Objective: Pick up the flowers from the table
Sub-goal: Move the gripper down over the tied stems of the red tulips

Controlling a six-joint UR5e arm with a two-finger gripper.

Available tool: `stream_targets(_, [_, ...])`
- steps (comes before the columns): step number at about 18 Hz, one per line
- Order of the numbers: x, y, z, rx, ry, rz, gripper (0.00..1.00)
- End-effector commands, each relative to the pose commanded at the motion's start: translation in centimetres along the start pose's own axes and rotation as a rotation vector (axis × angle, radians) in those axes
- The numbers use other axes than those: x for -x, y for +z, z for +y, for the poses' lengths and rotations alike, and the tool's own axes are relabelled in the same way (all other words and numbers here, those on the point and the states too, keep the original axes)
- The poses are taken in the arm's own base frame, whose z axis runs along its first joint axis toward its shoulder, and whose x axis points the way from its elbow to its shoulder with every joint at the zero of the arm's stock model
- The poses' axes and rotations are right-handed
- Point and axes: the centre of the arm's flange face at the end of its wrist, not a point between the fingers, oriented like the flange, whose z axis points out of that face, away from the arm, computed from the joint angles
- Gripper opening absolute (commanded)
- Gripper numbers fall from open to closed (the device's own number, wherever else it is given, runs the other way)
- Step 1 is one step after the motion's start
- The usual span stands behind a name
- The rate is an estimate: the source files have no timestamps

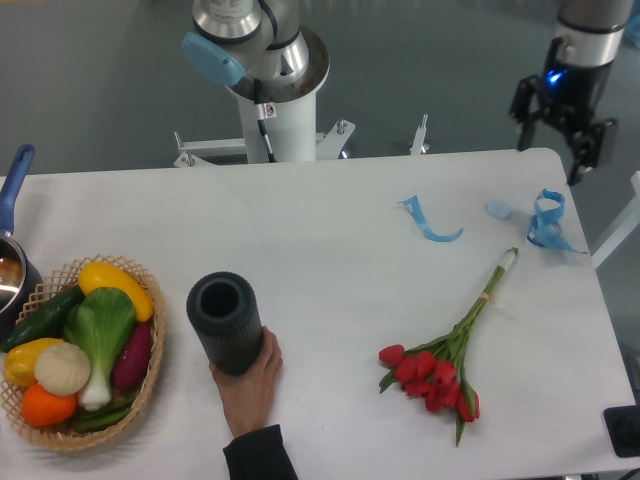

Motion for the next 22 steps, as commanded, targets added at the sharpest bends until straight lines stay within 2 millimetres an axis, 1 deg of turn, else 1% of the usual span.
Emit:
stream_targets(2, [-0.4, 1.6, -1.1, -0.012, -0.050, 0.028, 1.00])
stream_targets(4, [-0.1, 4.5, -2.4, -0.026, -0.085, 0.074, 1.00])
stream_targets(5, [-0.1, 5.3, -2.8, -0.027, -0.113, 0.088, 1.00])
stream_targets(7, [0.4, 6.4, -2.9, -0.022, -0.147, 0.079, 1.00])
stream_targets(9, [0.9, 8.0, -2.9, -0.018, -0.157, 0.064, 1.00])
stream_targets(12, [1.5, 11.5, -2.5, -0.021, -0.173, 0.073, 1.00])
stream_targets(13, [2.1, 12.3, -3.2, -0.024, -0.165, 0.068, 1.00])
stream_targets(15, [2.1, 13.3, -3.6, -0.027, -0.174, 0.080, 1.00])
stream_targets(17, [2.1, 15.3, -3.9, -0.031, -0.190, 0.110, 1.00])
stream_targets(19, [2.4, 16.8, -4.8, -0.032, -0.209, 0.125, 1.00])
stream_targets(20, [2.5, 17.1, -5.0, -0.032, -0.219, 0.125, 1.00])
stream_targets(22, [3.3, 17.5, -4.9, -0.032, -0.217, 0.117, 1.00])
